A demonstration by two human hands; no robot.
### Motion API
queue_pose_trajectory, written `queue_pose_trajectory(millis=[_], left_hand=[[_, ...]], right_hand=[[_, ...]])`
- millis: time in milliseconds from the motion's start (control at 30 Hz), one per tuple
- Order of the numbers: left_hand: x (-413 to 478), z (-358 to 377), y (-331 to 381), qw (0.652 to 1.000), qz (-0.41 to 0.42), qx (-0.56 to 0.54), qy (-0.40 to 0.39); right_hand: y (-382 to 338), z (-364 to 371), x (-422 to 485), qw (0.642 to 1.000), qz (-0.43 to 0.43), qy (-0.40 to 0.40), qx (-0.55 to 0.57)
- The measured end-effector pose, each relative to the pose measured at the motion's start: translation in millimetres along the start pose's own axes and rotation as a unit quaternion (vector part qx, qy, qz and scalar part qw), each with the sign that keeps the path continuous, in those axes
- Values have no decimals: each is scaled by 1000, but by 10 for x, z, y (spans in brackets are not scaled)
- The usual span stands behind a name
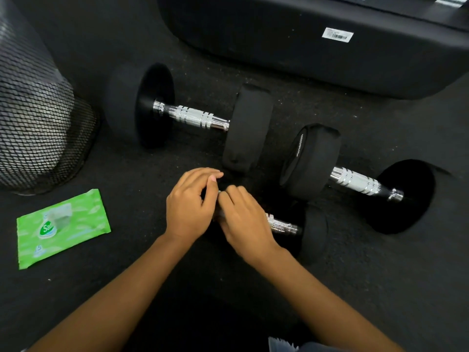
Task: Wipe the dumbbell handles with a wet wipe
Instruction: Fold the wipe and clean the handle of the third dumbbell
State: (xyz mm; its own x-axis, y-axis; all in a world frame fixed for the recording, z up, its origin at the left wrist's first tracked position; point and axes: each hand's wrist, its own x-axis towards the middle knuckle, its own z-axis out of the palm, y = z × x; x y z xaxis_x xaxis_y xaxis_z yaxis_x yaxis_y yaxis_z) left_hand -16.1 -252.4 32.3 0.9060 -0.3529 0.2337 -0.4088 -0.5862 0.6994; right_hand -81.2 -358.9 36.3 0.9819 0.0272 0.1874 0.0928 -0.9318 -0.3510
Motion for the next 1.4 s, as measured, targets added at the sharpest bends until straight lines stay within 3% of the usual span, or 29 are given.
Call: queue_pose_trajectory(millis=[200, 567, 833, 967, 1033, 1200, 1400], left_hand=[[13, -9, -4, 1000, -2, -7, 2], [5, 11, 7, 1000, 1, -10, 8], [12, -11, 1, 1000, -1, -6, -2], [6, -2, 6, 1000, -3, -11, 5], [5, 2, 7, 1000, -1, -13, 6], [10, -3, 2, 1000, -1, -9, 1], [1, -2, -17, 1000, -2, -9, 3]], right_hand=[[168, -114, -254, 999, 9, -31, -25], [83, 51, -208, 998, 1, 43, -39], [102, -8, -212, 999, 9, -34, -1], [207, -145, -345, 996, 74, -43, -5], [194, -221, -286, 991, 109, -83, -7], [134, -207, 48, 964, 164, -176, 113], [124, -238, -104, 976, 96, -144, 133]])
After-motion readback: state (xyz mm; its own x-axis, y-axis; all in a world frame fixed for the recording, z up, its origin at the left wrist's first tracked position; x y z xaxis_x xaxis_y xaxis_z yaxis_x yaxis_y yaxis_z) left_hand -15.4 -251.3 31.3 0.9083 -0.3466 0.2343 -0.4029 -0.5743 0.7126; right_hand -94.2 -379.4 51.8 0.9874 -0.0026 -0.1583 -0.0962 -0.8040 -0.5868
